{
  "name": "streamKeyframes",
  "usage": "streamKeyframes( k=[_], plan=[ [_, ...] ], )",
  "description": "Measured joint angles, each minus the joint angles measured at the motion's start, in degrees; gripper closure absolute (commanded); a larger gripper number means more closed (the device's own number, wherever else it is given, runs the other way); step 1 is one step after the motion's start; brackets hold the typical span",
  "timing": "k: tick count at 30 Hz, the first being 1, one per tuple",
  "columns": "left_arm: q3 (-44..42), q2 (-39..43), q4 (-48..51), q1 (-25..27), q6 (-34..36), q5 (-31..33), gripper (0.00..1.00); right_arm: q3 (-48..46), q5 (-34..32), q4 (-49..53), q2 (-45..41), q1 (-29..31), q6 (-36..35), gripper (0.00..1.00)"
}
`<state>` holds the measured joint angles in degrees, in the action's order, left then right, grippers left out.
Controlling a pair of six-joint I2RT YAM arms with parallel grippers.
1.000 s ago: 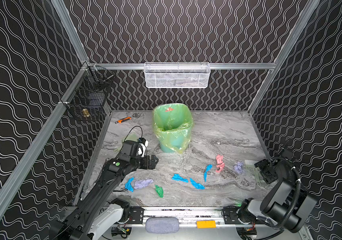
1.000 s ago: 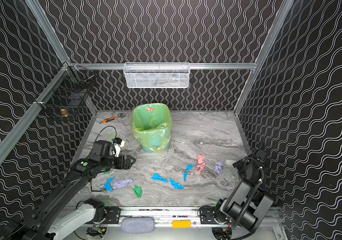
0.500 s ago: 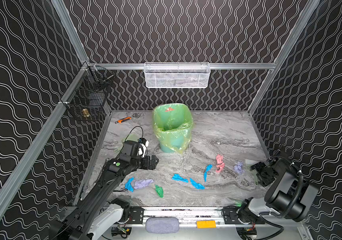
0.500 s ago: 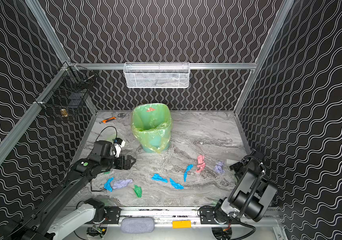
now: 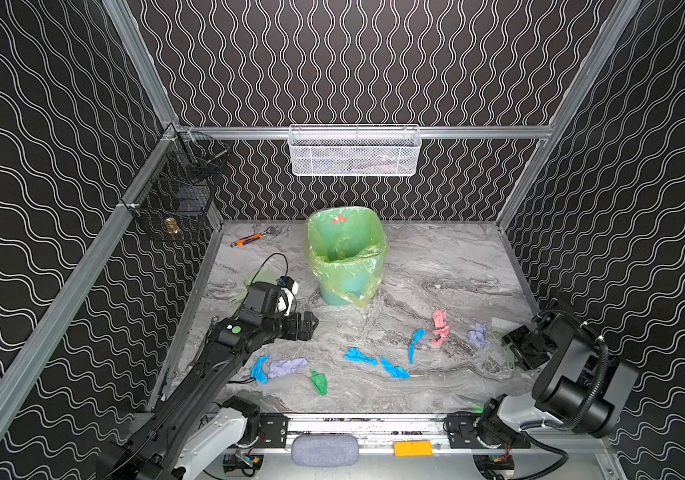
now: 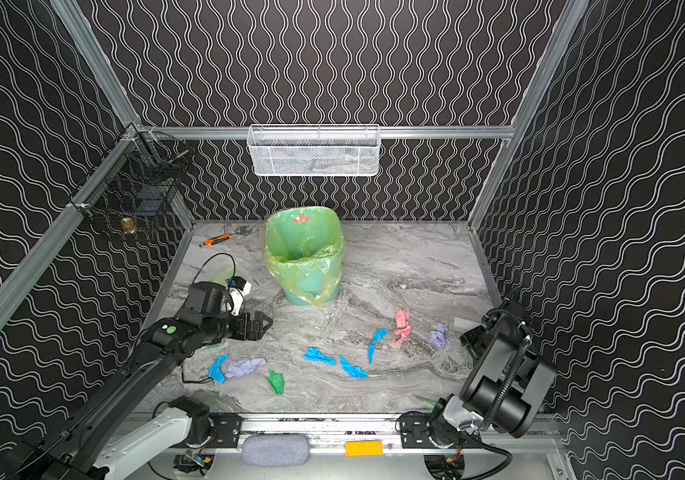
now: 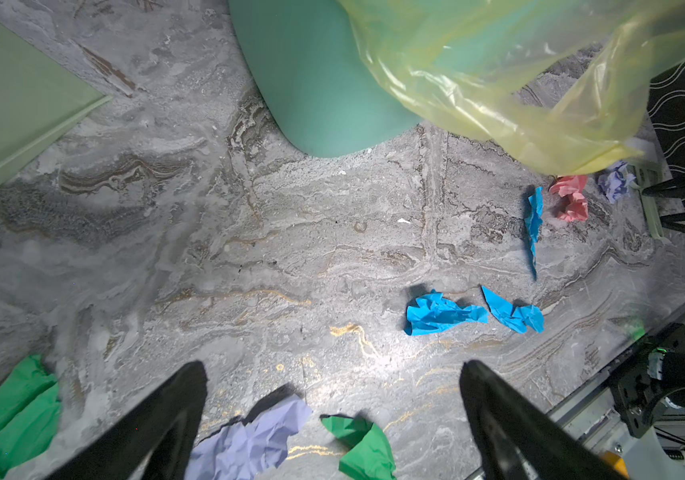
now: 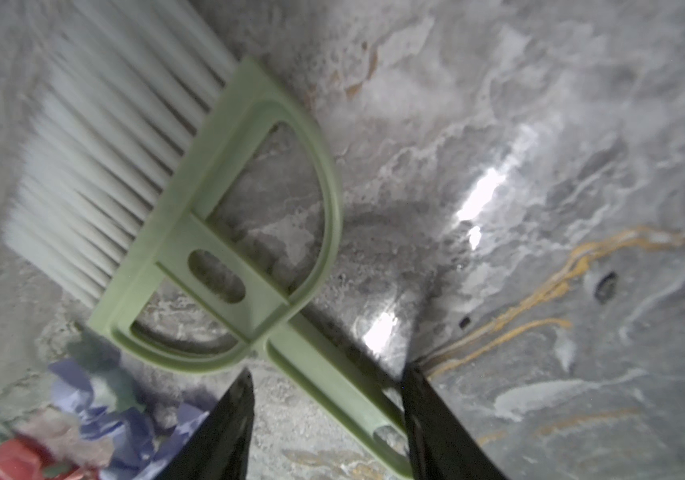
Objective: Sweep away the paper scraps from the table
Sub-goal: 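Close the right gripper on the brush handle and lift the brush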
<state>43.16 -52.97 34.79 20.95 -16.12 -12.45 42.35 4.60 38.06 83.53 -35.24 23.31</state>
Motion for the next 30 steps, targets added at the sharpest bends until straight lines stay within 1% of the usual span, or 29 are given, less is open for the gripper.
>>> streamKeyframes(
  k=[2, 7, 10, 15, 30],
  plan=[
    [0.00, 0.28, 0.00, 0.02, 0.00, 0.04, 0.01, 0.28, -1.73, 0.28, 0.96, 1.36, 0.02, 0.48],
    [0.00, 0.83, 0.00, 0.07, 0.00, 0.24, 0.01, 0.96, -4.42, 1.57, 2.60, 2.60, 0.22, 0.57],
    [-0.02, 0.94, 0.00, 0.11, 0.00, 0.26, 0.01, 1.70, -5.60, 2.54, 3.52, 2.93, 0.22, 0.63],
    [-0.04, 0.96, 0.00, 0.17, 0.00, 0.48, 0.01, 2.54, -6.47, 3.45, 4.50, 3.45, 0.17, 0.69],
    [-0.04, 0.04, 0.00, 0.33, 0.00, 1.05, 0.01, 2.82, -8.59, 3.19, 5.11, 6.38, 0.20, 0.80]
  ],
)
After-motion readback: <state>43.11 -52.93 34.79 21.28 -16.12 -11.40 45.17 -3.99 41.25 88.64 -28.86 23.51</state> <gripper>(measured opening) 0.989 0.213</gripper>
